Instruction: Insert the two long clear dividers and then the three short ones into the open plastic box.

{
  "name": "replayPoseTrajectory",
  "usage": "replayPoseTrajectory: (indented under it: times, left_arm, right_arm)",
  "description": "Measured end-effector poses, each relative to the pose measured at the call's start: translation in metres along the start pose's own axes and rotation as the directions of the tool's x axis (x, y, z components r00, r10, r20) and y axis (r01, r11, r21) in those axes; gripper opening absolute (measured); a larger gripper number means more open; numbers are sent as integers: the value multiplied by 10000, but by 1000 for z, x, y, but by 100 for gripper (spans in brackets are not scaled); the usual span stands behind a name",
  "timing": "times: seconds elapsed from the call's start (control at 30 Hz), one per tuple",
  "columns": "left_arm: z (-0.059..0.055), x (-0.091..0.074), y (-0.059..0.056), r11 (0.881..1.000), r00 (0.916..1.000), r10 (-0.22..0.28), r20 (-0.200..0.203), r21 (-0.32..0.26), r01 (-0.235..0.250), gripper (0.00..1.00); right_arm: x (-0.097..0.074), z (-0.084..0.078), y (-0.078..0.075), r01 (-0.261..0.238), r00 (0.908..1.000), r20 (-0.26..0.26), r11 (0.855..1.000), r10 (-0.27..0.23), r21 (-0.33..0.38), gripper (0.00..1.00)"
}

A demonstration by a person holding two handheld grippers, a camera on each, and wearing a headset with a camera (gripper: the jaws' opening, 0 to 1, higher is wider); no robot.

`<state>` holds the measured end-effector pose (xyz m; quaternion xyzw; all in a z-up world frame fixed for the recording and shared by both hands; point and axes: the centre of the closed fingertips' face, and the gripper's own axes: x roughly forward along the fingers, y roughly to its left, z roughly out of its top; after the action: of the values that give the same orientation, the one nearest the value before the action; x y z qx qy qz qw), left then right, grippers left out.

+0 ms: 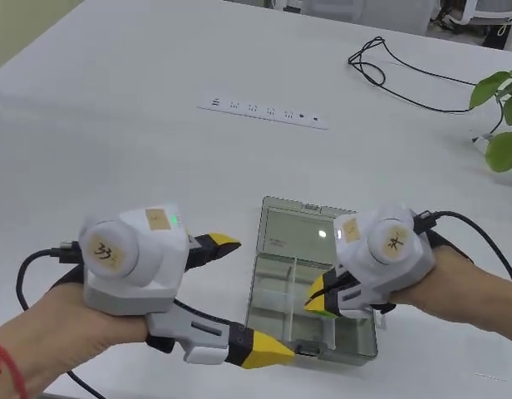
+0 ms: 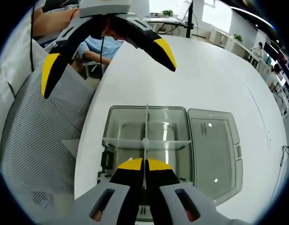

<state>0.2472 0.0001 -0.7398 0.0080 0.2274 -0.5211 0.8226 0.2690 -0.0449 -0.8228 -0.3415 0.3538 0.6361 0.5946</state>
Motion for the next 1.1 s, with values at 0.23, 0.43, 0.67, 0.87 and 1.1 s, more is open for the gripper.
replayPoseTrajectory:
  times: [0.23,0.43,0.67,0.87,1.1]
  left_arm:
    - [1,-1,-1,10000,10000,22,18,-1,-22,95]
    - [2,-2,-1,10000,10000,41,23,18,-41,95]
    - [3,-4,-1,10000,10000,73,6,52,-73,95]
    - [2,-6,-1,9999,9999,123,-41,66,-122,95]
    - [2,-7,-4,9999,9999,119,-13,76,-119,95]
  right_arm:
    - [-1,1,0,66,9997,247,9994,-75,337,8]
    - [-15,4,-5,347,9973,627,9971,-390,675,13]
    - [-43,8,-12,728,9853,1436,9880,-924,1364,19]
    - [-73,-4,-14,993,9726,1874,9748,-1376,2000,26]
    - [-102,-40,-9,1398,9698,1610,9584,-1833,2490,30]
